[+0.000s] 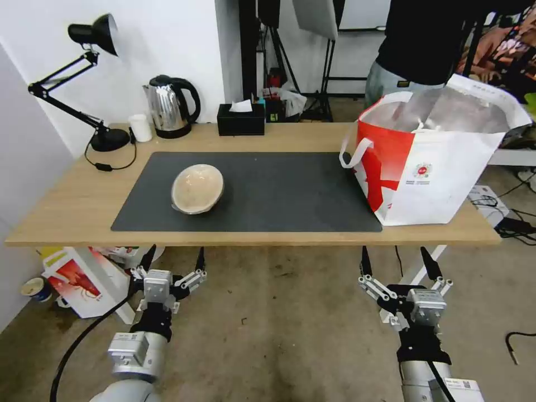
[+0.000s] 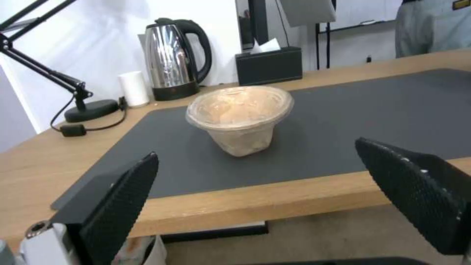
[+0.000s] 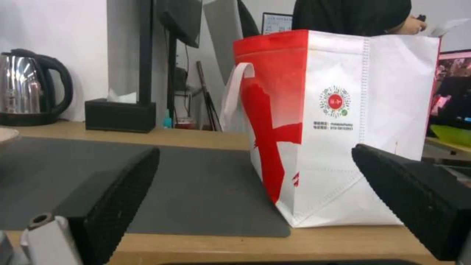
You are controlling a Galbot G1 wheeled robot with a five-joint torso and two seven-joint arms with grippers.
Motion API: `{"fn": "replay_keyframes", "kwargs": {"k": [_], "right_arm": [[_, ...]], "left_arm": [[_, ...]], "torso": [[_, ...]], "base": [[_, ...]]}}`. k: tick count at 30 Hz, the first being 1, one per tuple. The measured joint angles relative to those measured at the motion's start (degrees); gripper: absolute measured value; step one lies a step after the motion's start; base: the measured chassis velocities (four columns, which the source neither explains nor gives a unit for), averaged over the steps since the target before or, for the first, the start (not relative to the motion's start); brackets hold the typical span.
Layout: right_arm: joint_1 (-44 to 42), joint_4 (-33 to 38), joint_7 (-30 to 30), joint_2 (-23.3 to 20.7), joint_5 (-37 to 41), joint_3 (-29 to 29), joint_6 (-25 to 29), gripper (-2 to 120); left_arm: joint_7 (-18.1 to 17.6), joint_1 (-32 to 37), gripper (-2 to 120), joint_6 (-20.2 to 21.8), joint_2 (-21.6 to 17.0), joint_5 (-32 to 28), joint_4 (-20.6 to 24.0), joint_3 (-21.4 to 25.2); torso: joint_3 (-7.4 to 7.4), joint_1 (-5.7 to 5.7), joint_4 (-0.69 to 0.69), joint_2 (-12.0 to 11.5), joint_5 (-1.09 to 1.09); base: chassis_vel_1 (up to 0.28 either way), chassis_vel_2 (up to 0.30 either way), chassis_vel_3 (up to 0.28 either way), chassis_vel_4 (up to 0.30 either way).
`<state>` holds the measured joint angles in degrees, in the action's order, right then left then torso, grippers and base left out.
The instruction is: Pick up the trash from the table and place it into the takeout bag.
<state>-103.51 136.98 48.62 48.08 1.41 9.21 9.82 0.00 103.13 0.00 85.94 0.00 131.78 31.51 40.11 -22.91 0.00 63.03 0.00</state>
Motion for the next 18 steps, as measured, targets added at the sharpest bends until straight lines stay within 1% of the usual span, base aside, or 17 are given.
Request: {"fn": "replay_keyframes", "kwargs": {"k": [14, 18], "right_arm": [[0.0, 0.0, 0.0, 0.0, 0.0, 0.0, 0.0, 100], [0.0, 0.0, 0.0, 0.0, 0.0, 0.0, 0.0, 100]], "left_arm": [[0.0, 0.0, 100, 0.0, 0.0, 0.0, 0.0, 0.0], [0.0, 0.0, 100, 0.2, -0.1, -1.0, 0.1, 0.3]], "torso": [[0.00, 0.00, 0.00, 0.0, 0.00], [0.00, 0.00, 0.00, 0.0, -0.01]], "base": [[0.000, 0.000, 0.000, 0.000], [0.000, 0.000, 0.000, 0.000]]}}
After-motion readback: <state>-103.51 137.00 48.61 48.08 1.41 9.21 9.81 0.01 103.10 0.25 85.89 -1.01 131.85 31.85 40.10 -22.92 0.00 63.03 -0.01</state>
